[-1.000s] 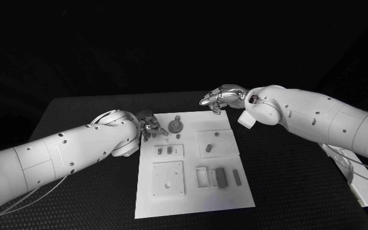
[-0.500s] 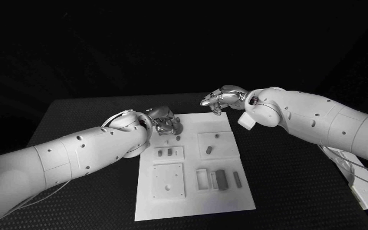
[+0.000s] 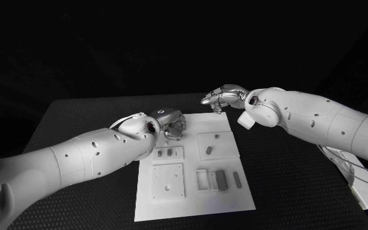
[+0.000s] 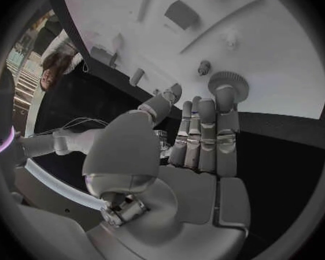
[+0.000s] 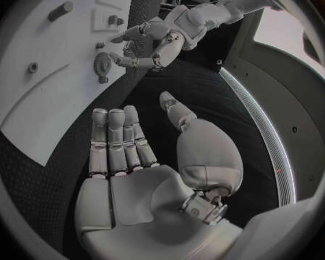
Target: Assemble the parts on the task board
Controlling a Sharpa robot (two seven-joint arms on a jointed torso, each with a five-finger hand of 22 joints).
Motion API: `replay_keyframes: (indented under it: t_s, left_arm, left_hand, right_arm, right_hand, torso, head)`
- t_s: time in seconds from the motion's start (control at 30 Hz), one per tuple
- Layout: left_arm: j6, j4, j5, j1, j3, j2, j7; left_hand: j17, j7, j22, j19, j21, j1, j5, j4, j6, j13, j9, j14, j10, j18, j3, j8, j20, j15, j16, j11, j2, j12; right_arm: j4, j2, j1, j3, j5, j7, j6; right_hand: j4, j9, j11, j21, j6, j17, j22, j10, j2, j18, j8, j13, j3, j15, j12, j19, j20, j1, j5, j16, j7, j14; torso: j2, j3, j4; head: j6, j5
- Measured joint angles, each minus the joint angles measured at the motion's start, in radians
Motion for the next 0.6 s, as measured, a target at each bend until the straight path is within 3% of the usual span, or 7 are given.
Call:
replay_keyframes:
  t_s: [0.17, 0.6]
  left_arm:
    - [0.008, -0.012, -0.042, -0.004, -0.001, 0.009, 0.003]
    - [0.033, -0.043, -0.108, -0.018, -0.002, 0.023, -0.009]
  left_hand:
    - [0.024, 0.007, 0.043, 0.028, 0.044, -0.017, 0.000, 0.006, 0.007, -0.010, -0.006, 0.019, 0.011, -0.001, -0.021, 0.000, -0.007, -0.006, 0.053, -0.004, -0.017, -0.022]
    - [0.029, 0.007, 0.053, 0.033, 0.061, -0.018, 0.000, 0.006, 0.014, -0.016, -0.012, 0.024, 0.022, -0.001, -0.024, 0.000, -0.005, -0.008, 0.074, -0.004, -0.018, -0.037]
  right_arm:
    - [0.000, 0.000, 0.000, 0.000, 0.000, 0.001, -0.002]
    - [0.002, 0.001, 0.000, 0.000, -0.001, 0.002, -0.002]
  right_hand:
    - [0.000, 0.000, 0.000, 0.000, 0.000, 0.000, 0.000, 0.000, 0.000, 0.000, 0.000, 0.000, 0.000, 0.000, 0.000, 0.000, 0.000, 0.000, 0.000, 0.000, 0.000, 0.000]
    - [0.000, 0.000, 0.000, 0.000, -0.003, 0.000, 0.000, 0.000, 0.000, 0.000, 0.000, 0.000, 0.000, 0.000, 0.000, 0.000, 0.000, 0.000, 0.000, 0.000, 0.000, 0.000]
  torso:
    - [0.000, -0.0003, -0.0001]
    - [-0.001, -0.0003, 0.0010]
  head:
    - [-0.002, -0.002]
    - [-0.007, -0.005]
